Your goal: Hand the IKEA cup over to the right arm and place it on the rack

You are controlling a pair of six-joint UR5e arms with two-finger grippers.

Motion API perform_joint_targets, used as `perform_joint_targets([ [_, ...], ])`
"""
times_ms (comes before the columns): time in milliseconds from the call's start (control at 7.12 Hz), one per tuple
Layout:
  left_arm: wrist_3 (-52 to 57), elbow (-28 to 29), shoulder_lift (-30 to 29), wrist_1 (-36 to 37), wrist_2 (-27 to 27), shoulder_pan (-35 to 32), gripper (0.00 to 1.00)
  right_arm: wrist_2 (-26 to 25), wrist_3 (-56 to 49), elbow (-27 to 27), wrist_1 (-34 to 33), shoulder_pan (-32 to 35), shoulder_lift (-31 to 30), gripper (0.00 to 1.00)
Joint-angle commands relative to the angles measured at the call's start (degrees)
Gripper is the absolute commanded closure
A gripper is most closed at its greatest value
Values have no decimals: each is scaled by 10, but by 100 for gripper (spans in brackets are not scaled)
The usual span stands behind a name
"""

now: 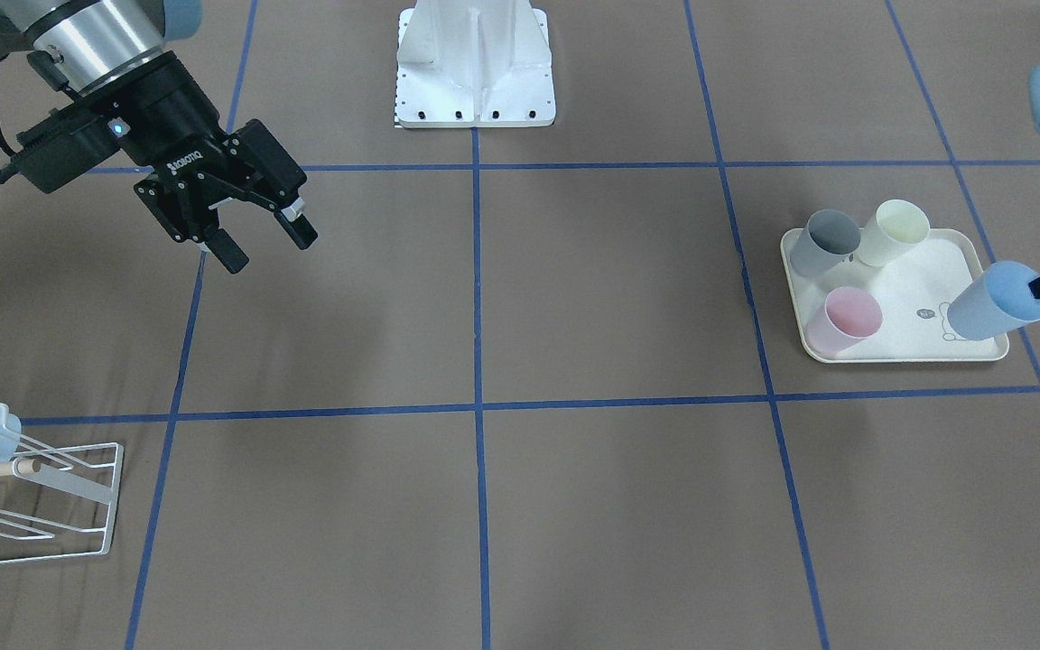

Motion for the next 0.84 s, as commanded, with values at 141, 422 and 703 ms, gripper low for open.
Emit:
perform_joint_targets([
  [141, -29, -91, -104, 190, 25, -25, 100, 5, 22, 2, 16, 1, -3, 0],
  [422, -287, -133, -116, 94, 31, 51, 100, 4, 93, -7, 88, -1, -8, 0],
  [703, -561, -131, -109, -124, 33, 121, 100, 3, 179, -28, 163, -2, -10, 0],
])
